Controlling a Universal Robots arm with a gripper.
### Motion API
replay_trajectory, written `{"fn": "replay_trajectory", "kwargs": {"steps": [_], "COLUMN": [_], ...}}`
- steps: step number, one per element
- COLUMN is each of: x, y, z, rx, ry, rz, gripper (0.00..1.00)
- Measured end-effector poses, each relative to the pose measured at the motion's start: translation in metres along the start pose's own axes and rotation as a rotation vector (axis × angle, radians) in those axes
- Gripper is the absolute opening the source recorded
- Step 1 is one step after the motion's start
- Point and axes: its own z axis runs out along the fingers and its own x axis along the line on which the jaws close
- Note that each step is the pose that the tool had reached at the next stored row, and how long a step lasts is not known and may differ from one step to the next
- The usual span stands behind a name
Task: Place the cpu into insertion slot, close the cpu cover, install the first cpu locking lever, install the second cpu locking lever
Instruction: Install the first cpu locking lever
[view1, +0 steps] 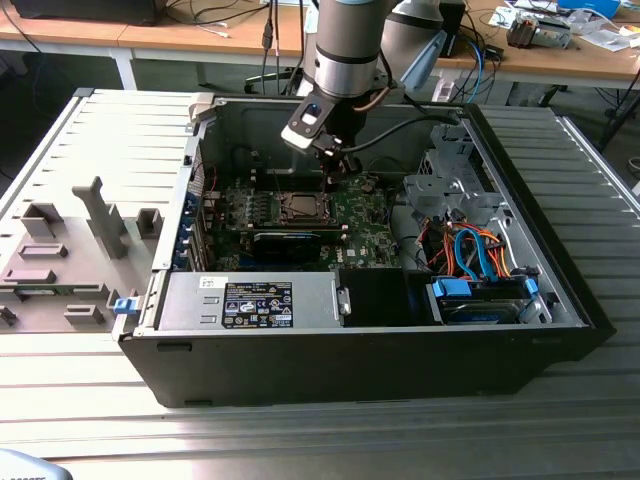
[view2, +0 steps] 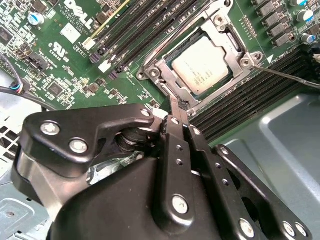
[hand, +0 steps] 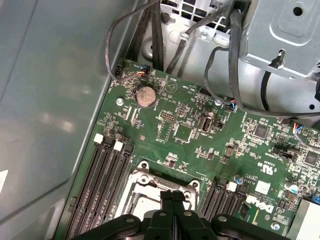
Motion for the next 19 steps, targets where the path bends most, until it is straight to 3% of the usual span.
{"fn": "replay_trajectory", "kwargs": {"steps": [19], "x": [0.0000], "y": [0.0000], "z": [0.0000], "rx": [0.0007], "ry": [-0.0003], "rz": [-0.075], "gripper": [0.11]}}
